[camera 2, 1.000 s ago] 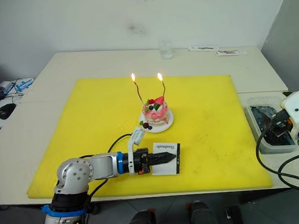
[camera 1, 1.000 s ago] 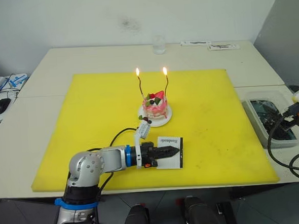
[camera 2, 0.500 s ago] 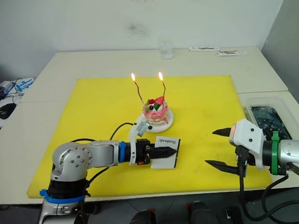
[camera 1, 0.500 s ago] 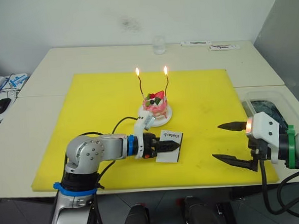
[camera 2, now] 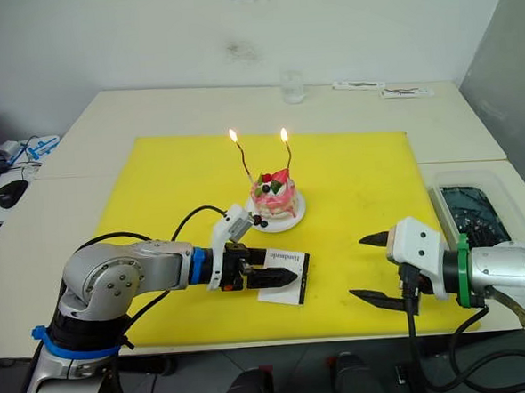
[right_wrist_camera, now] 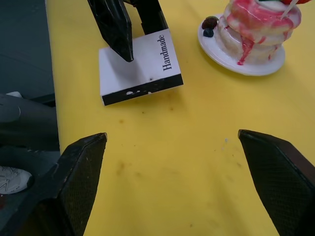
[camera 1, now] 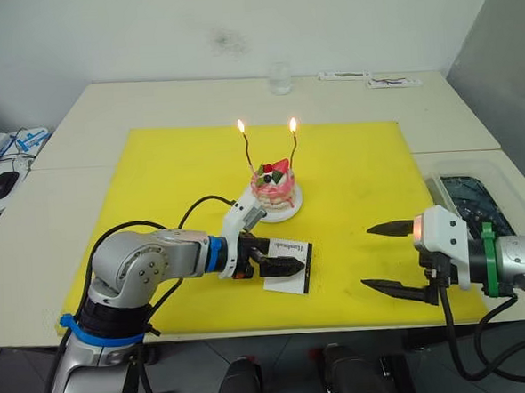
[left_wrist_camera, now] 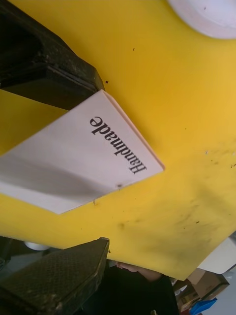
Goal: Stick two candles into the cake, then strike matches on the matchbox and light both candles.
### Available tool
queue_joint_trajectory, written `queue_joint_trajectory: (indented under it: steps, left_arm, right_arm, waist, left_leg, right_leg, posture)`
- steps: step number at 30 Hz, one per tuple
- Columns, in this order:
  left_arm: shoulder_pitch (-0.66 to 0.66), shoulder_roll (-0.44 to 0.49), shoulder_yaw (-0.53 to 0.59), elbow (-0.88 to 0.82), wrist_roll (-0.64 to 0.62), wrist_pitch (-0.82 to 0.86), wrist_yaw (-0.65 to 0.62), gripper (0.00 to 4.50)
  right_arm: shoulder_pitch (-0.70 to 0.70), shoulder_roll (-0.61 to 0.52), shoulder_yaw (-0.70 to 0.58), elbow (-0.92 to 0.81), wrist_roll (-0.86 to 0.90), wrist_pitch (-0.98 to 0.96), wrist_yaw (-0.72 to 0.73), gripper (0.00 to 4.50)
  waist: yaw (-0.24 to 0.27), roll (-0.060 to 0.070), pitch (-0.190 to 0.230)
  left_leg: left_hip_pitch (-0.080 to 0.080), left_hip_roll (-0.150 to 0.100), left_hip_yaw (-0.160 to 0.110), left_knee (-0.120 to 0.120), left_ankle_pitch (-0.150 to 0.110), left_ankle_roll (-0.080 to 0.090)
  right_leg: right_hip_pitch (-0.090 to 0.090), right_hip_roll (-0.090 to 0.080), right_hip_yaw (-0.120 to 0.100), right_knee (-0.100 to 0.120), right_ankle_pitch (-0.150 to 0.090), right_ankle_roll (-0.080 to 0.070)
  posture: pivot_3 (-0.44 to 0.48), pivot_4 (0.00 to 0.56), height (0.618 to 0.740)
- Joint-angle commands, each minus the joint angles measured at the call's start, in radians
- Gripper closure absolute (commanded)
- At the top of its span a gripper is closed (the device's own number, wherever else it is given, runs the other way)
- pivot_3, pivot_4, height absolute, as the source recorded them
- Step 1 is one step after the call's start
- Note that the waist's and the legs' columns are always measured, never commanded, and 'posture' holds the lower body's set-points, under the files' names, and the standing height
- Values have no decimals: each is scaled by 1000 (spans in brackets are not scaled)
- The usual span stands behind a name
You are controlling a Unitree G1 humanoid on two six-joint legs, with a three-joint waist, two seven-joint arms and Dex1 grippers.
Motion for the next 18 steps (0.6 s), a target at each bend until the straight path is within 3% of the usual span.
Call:
queue_joint_trajectory:
  steps: [1,6,9,11,18]
  left_arm:
    - [20,78,48,-91,9,-67,-61,42]
    - [120,313,64,-156,169,-331,-226,42]
    - [183,379,101,-100,289,-539,-283,42]
    - [228,401,144,-56,352,-676,-324,42]
    - [353,411,328,30,431,-837,-336,42]
  right_arm:
    - [-14,0,-26,0,7,-30,11,0]
    - [-52,-7,-71,32,70,-15,37,0]
    - [-107,-16,-89,71,76,-24,46,0]
    - [-147,-23,-102,105,66,-42,55,0]
    - [-283,-64,-165,236,80,-78,110,0]
  waist:
    - [-1,0,0]
    - [-2,-1,1]
    - [1,-1,1]
    - [1,-1,1]
    - [1,0,2]
  left_leg:
    - [0,0,0,0,0,0]
    - [0,0,0,-1,0,0]
    - [1,1,1,0,0,0]
    - [0,1,1,0,0,0]
    - [0,1,3,-1,0,0]
  right_leg:
    - [0,0,0,0,0,0]
    - [-1,0,0,0,-1,-1]
    - [0,0,0,0,0,-1]
    - [0,-1,0,-1,0,-1]
    - [-2,-1,0,-1,-1,-1]
  posture:
    - [0,150,740]
    - [0,150,740]
    - [0,150,740]
    - [0,150,740]
    - [0,150,740]
